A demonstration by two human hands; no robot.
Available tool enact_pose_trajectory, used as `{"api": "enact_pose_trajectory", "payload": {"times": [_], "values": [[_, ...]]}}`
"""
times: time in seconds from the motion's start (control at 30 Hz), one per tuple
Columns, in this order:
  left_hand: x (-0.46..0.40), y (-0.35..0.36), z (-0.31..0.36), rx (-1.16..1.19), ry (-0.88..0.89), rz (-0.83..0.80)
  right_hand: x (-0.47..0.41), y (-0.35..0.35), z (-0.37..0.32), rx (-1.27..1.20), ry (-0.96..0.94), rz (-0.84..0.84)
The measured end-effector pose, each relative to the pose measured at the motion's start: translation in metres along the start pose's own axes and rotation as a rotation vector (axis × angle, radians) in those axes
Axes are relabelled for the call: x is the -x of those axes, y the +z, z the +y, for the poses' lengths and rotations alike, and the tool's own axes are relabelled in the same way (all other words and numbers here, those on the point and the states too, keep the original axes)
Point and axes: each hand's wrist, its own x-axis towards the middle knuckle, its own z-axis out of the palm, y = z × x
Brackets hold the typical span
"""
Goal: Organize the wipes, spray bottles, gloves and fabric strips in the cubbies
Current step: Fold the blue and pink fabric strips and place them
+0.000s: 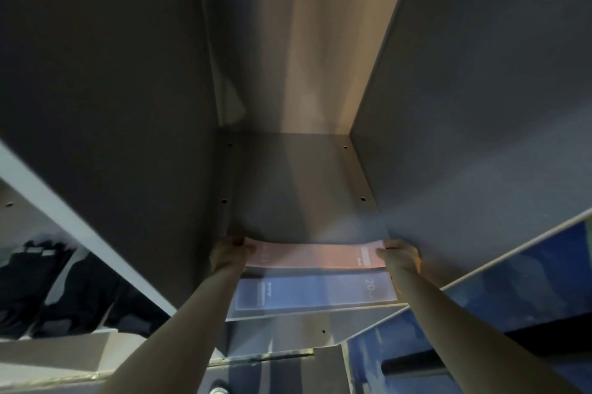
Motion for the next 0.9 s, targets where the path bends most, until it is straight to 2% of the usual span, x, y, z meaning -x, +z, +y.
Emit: {"api": "enact_pose_trajectory", "payload": {"times": [0.27,0.47,0.63,0.9], "values": [[-0.002,-0.001,-0.007,-0.071,0.082,-0.016,-0.004,0.001,0.008,-0.059,-0.054,-0.015],[0.003,-0.004,-0.005,-0.249,0.198,-0.025,-0.008,0.001,0.011,-0.076,-0.087,-0.016],[0.008,-0.009,-0.002,-0.350,0.305,-0.042,-0.004,-0.003,0.010,-0.157,-0.117,-0.082],[0.011,-0.015,-0.005,-0.363,0.327,-0.054,0.001,-0.005,0.012,-0.139,-0.181,-0.113]]}}
